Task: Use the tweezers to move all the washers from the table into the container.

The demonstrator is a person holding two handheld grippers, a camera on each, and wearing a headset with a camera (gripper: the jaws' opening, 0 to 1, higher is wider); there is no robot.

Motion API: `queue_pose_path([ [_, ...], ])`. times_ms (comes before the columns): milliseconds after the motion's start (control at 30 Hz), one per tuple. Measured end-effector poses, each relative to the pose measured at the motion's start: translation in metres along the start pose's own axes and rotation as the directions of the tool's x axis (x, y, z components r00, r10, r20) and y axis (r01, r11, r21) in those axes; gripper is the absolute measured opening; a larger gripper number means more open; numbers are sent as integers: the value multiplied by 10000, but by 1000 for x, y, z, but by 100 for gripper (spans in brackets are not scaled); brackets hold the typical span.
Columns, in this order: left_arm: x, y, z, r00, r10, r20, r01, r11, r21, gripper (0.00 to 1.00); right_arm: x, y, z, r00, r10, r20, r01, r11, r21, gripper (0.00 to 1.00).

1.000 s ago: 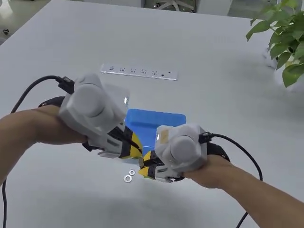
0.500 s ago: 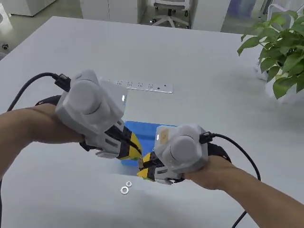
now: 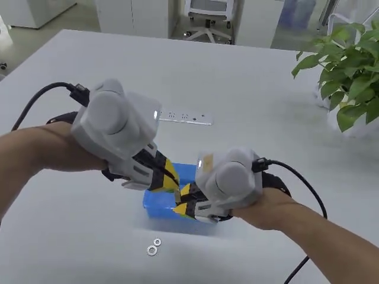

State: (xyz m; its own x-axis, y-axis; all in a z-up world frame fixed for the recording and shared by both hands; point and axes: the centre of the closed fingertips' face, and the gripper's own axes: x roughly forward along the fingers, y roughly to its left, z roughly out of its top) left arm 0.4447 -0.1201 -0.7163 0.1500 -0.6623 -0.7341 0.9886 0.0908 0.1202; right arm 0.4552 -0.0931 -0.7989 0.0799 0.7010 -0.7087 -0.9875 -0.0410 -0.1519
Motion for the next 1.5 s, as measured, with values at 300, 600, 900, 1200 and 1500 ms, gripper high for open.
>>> queue_pose_path([
  [300,10,20,-5,10000,19,34,-19,10000,42,6,5,-19,-9,10000,-86,-24,86,9999,64,10],
  [600,27,34,-15,9999,-158,25,158,9999,-41,6,18,-31,-25,9999,0,-145,4,9997,236,10],
  [900,44,41,-23,9991,-411,-27,411,9991,-101,6,27,-36,-42,9997,126,-205,-113,9980,628,10],
  [1200,55,46,-33,9986,-527,-67,525,9983,-249,6,38,-39,-53,9990,331,-293,-304,9957,871,10],
  [1500,62,47,-37,9985,-554,-56,551,9978,-373,6,42,-39,-60,9983,451,-374,-412,9944,976,10],
])
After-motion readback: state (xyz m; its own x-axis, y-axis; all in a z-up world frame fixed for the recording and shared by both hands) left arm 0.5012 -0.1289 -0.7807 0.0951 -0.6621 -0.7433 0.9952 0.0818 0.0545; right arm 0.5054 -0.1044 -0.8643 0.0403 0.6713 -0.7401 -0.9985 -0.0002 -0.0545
